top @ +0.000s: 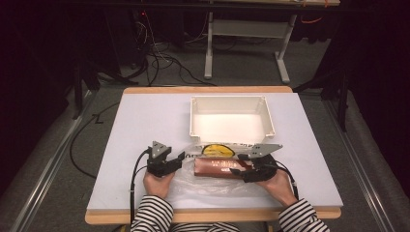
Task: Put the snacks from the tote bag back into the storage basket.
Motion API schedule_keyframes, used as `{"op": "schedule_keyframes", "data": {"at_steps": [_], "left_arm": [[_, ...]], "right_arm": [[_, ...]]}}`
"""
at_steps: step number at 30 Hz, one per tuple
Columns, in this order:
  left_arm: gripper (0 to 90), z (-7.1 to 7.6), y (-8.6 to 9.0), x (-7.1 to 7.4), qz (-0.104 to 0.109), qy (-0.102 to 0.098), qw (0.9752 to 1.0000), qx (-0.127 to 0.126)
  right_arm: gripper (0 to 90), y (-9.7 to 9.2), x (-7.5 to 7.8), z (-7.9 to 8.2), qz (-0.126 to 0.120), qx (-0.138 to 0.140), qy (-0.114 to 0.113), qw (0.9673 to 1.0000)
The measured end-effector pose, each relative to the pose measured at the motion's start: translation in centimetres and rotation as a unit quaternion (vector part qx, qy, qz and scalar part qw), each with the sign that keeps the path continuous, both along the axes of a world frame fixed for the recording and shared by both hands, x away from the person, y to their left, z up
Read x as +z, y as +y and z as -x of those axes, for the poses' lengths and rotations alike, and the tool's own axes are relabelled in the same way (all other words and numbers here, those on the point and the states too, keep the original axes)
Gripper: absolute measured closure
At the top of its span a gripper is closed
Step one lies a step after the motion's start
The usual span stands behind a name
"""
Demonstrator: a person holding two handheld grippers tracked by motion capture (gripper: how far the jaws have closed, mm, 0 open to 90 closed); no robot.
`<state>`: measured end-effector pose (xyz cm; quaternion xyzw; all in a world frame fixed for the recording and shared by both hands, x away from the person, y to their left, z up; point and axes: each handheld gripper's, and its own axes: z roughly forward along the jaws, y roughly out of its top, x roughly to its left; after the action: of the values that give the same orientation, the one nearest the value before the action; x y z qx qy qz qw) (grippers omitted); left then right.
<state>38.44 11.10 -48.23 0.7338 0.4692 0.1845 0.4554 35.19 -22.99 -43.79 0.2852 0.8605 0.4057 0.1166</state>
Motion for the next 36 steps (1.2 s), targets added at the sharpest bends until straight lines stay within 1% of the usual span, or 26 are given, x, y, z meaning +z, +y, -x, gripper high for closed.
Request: {"op": "schedule_keyframes", "data": {"at_steps": [1, 2, 6, 8, 11, 12, 15, 17, 19, 22, 27, 29, 33, 36], "left_arm": [[39.3, 0.0, 0.0, -0.1, 0.000, -0.001, 1.0000, 0.000], [39.1, 0.1, 0.0, 0.0, -0.001, -0.006, 1.0000, -0.001], [38.7, 0.3, 0.1, -0.1, 0.009, -0.012, 0.9999, -0.003], [38.5, 0.3, 0.2, -0.1, 0.013, -0.010, 0.9999, -0.002], [38.0, 0.2, 0.2, -0.1, 0.012, -0.008, 0.9999, -0.002], [38.0, 0.2, 0.2, -0.1, 0.012, -0.007, 0.9999, -0.003], [37.4, 0.2, 0.2, -0.1, 0.012, -0.006, 0.9999, -0.003], [37.1, 0.2, 0.2, -0.1, 0.010, -0.006, 0.9999, -0.002], [37.0, 0.2, 0.2, -0.1, 0.010, -0.005, 0.9999, -0.002], [36.8, 0.1, 0.2, -0.1, 0.011, -0.002, 0.9999, -0.002], [36.8, 0.1, 0.1, -0.1, 0.006, -0.002, 1.0000, -0.003], [36.8, 0.1, 0.1, -0.2, 0.007, -0.001, 1.0000, -0.002], [36.8, 0.1, 0.1, -0.1, 0.005, -0.001, 1.0000, -0.003], [36.8, 0.1, 0.1, -0.1, 0.006, 0.000, 1.0000, -0.003]], "right_arm": [[37.4, 0.1, 0.0, 0.0, 0.003, 0.001, -0.002, 1.0000], [37.1, 0.1, 0.0, 0.0, 0.004, 0.002, -0.002, 1.0000], [36.0, 0.6, -0.1, -0.2, 0.006, 0.012, -0.006, 0.9999], [35.4, 1.0, 0.0, -0.3, 0.011, 0.017, -0.005, 0.9998], [34.8, 1.5, 0.2, -0.6, 0.024, 0.024, -0.002, 0.9994], [34.4, 1.6, 0.2, -0.6, 0.023, 0.025, -0.004, 0.9994], [32.9, 1.6, 0.1, -0.7, 0.020, 0.025, -0.002, 0.9995], [31.8, 1.4, -0.1, -1.0, 0.013, 0.025, 0.014, 0.9995], [31.2, 1.2, -0.1, -1.2, 0.008, 0.027, 0.022, 0.9994], [30.2, 1.2, -0.2, -1.2, 0.007, 0.032, 0.023, 0.9992], [27.5, 1.4, -0.4, -0.8, 0.030, 0.045, 0.023, 0.9983], [27.3, 1.4, -0.6, -0.8, 0.036, 0.054, 0.021, 0.9977], [27.3, 1.5, -0.8, -0.8, 0.044, 0.062, 0.026, 0.9968], [27.2, 1.6, -1.0, -0.8, 0.054, 0.069, 0.026, 0.9958]]}}
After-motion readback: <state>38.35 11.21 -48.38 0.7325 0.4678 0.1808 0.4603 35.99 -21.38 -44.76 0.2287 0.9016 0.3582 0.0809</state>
